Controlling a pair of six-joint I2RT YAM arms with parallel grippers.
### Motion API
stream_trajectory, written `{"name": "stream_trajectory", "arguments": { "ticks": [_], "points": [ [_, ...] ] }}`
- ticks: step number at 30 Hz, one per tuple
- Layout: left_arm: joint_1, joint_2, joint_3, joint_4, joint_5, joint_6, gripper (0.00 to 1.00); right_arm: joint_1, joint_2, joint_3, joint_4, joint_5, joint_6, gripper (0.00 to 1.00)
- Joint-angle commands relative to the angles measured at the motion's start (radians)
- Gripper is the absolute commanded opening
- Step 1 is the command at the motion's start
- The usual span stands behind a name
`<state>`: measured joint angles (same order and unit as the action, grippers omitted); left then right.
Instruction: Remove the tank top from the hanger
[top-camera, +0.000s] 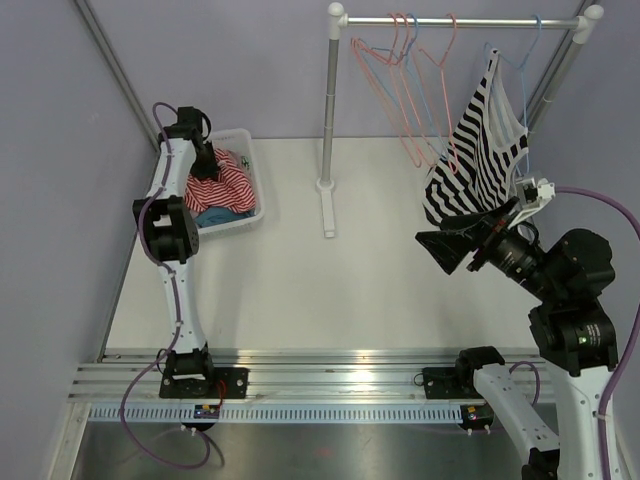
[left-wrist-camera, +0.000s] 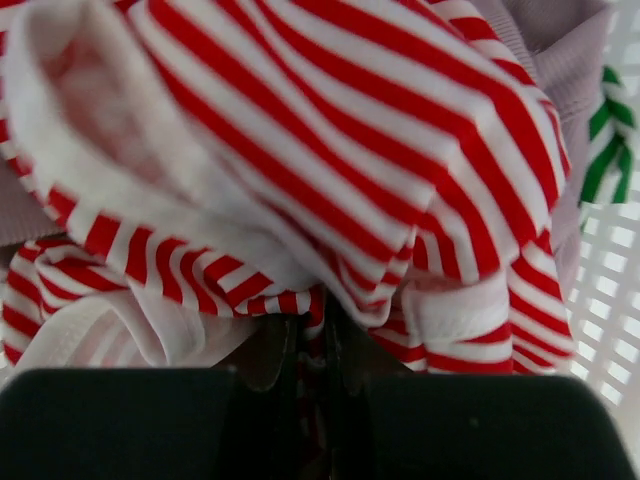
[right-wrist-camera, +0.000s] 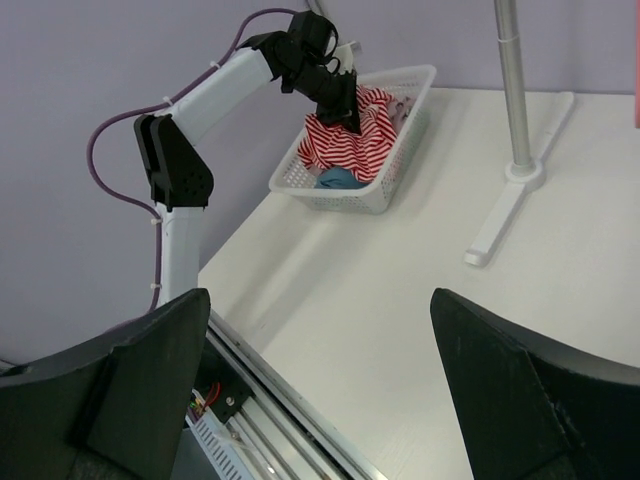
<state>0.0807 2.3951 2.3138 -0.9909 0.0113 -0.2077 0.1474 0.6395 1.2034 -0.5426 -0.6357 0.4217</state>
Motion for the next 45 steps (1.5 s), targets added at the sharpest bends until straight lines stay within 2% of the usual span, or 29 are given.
{"name": "stream_trajectory", "arguments": {
  "ticks": [1,4,8,9,10,12,14,20,23,26,30,31,33,34,36,40,42,45],
  "points": [
    [-0.025,0.032,0.055,-0.077,0.009,0.008,0.11,-0.005,-0.001,0.067,-0.051,0.087,-0.029,0.99],
    [-0.025,0.006,0.071,-0.091,-0.007,-0.002,0.18,-0.005,-0.003,0.081,-0.066,0.099,-0.035,0.99],
    [-0.025,-0.085,0.082,-0.095,-0.007,-0.002,0.34,-0.005,0.021,0.105,-0.106,0.163,-0.049,0.99],
    [-0.025,-0.100,0.091,-0.107,-0.007,-0.004,0.40,-0.003,0.031,0.113,-0.137,0.181,-0.054,1.00],
    [-0.025,-0.114,0.114,-0.115,-0.007,-0.005,0.55,-0.005,0.041,0.133,-0.154,0.203,-0.063,0.99],
    [-0.024,-0.166,0.124,-0.126,-0.007,-0.007,0.69,-0.005,0.078,0.151,-0.201,0.269,-0.080,1.00],
    [-0.025,-0.224,0.128,-0.132,-0.007,-0.012,0.79,-0.003,0.112,0.183,-0.230,0.333,-0.107,0.99],
    [-0.016,-0.372,0.137,-0.137,0.055,-0.041,0.99,-0.005,0.193,0.275,-0.298,0.545,-0.172,0.99],
    [-0.021,-0.473,0.115,-0.150,0.053,-0.048,0.99,-0.005,0.227,0.327,-0.284,0.629,-0.208,0.99],
    [-0.030,-0.624,-0.014,-0.146,0.052,-0.045,0.99,-0.005,0.252,0.358,-0.251,0.725,-0.263,1.00],
    [-0.074,-0.900,-0.304,-0.075,-0.005,-0.036,0.99,-0.005,0.339,0.464,-0.266,0.817,-0.316,0.99],
    [-0.099,-1.022,-0.432,-0.060,-0.046,-0.044,0.99,-0.005,0.379,0.478,-0.264,0.881,-0.328,0.99],
    [-0.145,-1.131,-0.542,-0.017,-0.060,-0.048,0.99,-0.005,0.422,0.525,-0.260,0.936,-0.371,1.00],
    [-0.160,-1.231,-0.645,-0.003,-0.076,-0.059,0.99,-0.006,0.471,0.544,-0.261,0.974,-0.386,0.99],
    [-0.214,-1.318,-0.738,0.038,-0.080,-0.058,0.99,-0.008,0.546,0.603,-0.275,1.008,-0.416,0.99],
    [-0.312,-1.490,-0.915,0.077,-0.222,-0.058,0.99,-0.037,0.636,0.628,-0.223,0.998,-0.501,1.00],
    [-0.354,-1.580,-1.002,0.093,-0.241,-0.065,0.99,-0.074,0.673,0.646,-0.174,0.955,-0.514,1.00],
    [-0.360,-1.683,-1.135,0.132,-0.215,-0.075,0.99,-0.140,0.773,0.711,-0.138,0.912,-0.535,0.99]
  ]
}}
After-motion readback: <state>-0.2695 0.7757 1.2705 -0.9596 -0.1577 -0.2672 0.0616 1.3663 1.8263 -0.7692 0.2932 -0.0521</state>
